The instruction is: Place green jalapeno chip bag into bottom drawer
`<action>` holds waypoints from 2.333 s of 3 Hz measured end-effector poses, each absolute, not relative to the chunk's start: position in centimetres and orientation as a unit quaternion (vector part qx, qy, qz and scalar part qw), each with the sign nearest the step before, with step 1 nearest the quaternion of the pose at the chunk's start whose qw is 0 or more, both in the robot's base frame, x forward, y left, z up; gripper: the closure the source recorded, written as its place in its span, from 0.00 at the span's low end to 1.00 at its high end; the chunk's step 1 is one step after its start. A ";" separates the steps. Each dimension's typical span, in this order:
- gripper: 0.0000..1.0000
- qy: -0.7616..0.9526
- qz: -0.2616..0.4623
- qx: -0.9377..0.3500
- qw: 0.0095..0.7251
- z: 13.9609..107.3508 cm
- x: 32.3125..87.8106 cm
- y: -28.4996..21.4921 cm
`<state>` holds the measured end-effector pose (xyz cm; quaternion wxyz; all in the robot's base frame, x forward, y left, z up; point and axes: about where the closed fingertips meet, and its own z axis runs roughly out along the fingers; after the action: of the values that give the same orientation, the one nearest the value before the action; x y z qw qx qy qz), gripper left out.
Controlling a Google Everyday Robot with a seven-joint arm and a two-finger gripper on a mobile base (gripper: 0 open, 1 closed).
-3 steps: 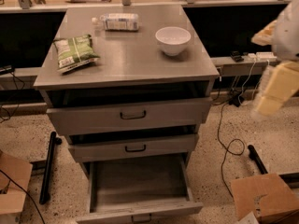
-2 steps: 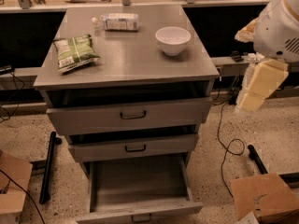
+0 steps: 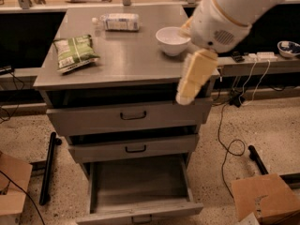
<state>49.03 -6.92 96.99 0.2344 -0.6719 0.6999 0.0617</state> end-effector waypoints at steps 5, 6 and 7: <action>0.00 0.672 0.162 -0.677 0.253 89.9 56.4 5.7; 0.00 0.664 0.198 -0.664 0.281 88.5 60.3 9.2; 0.00 0.651 0.226 -0.656 0.309 87.7 66.0 13.0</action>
Offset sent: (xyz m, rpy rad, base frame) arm 0.0101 0.0328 0.0013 0.0189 -0.0081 0.0533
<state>65.99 12.98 87.67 0.3088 -0.6557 0.6507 0.2264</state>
